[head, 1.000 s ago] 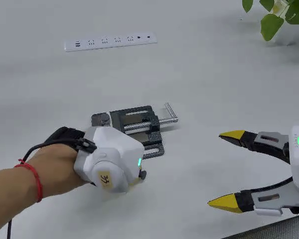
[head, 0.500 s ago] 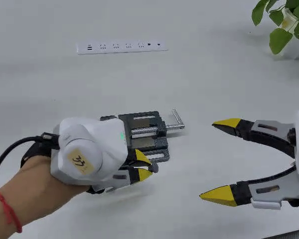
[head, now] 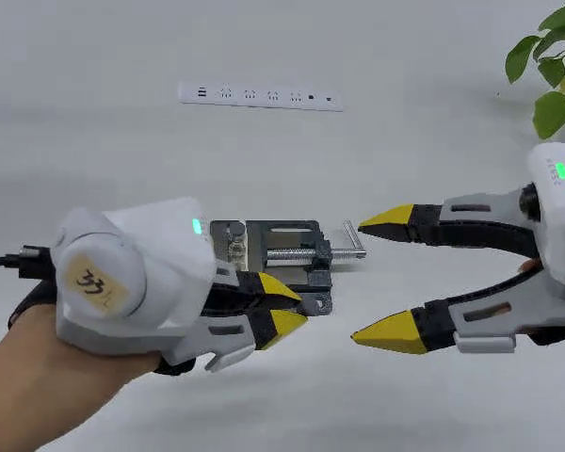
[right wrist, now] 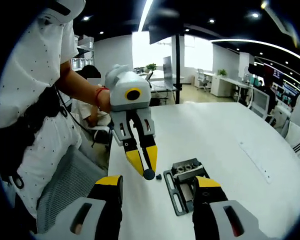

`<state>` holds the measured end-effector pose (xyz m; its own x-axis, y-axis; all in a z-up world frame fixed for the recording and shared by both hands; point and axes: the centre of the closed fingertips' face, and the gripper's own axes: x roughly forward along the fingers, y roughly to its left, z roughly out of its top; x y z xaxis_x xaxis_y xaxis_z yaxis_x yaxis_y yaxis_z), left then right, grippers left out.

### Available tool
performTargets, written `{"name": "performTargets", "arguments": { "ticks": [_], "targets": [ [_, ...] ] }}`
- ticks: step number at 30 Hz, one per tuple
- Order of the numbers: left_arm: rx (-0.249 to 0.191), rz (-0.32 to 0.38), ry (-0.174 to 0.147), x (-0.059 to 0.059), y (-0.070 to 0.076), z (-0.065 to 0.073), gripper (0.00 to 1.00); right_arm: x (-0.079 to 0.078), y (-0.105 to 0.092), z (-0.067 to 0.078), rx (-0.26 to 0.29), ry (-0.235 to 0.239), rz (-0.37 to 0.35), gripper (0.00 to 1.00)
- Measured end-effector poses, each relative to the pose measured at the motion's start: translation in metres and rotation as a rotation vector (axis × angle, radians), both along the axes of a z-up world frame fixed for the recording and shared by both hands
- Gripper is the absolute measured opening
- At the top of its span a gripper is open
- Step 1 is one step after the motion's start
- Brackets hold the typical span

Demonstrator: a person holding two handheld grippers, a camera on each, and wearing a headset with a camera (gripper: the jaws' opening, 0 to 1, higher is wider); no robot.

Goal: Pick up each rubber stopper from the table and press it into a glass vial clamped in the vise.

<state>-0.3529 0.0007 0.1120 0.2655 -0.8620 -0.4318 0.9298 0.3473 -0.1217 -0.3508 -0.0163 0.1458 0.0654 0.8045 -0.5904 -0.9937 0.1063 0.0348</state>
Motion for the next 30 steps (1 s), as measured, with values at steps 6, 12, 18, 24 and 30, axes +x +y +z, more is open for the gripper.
{"name": "performTargets", "arguments": {
  "ticks": [6,12,18,24,30],
  "targets": [
    [-0.047,0.032,-0.003,-0.002,0.0,0.013,0.04,-0.007,0.019,0.003,-0.064,0.027,0.113,0.38],
    [-0.075,0.054,-0.003,-0.003,0.004,0.018,0.04,-0.009,0.023,-0.002,-0.11,0.042,0.186,0.24],
    [-0.105,0.072,-0.004,-0.003,0.007,0.023,0.04,-0.014,0.029,-0.005,-0.152,0.056,0.239,0.18],
    [-0.125,0.083,-0.008,-0.001,0.012,0.027,0.04,-0.017,0.036,-0.003,-0.161,0.061,0.267,0.14],
    [-0.134,0.087,-0.008,-0.002,0.014,0.029,0.04,-0.018,0.04,-0.001,-0.17,0.059,0.283,0.09]
  ]
}}
